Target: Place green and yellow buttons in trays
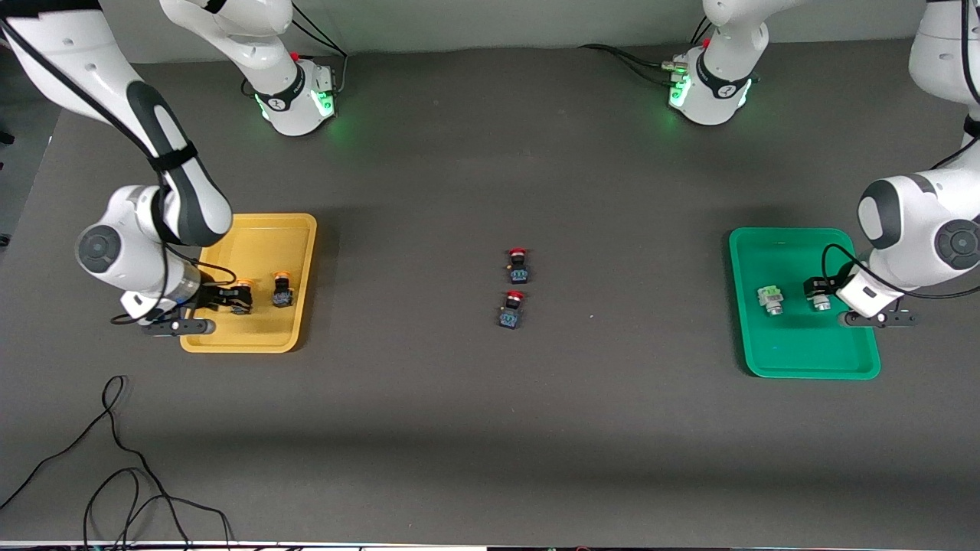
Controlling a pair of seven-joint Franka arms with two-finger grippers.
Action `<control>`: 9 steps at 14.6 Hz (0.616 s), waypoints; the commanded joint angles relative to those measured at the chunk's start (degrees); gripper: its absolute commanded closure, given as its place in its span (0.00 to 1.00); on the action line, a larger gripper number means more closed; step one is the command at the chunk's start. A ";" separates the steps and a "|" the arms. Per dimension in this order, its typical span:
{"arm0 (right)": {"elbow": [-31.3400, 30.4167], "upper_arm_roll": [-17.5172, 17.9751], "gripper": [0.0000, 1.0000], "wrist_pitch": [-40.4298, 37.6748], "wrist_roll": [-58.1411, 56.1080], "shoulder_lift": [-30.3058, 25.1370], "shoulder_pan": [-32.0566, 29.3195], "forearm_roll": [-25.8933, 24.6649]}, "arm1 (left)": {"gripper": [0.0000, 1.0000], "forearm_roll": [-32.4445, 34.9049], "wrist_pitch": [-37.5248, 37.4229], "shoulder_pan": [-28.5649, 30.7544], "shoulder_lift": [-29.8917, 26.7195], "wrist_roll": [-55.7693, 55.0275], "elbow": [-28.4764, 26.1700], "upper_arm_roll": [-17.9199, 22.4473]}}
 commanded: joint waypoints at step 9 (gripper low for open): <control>14.91 3.15 0.00 -32.49 1.73 -23.23 0.21 1.05 | 0.00 -5.82 -51.29 -1.39 -11.86 2.72 31.68 -2.86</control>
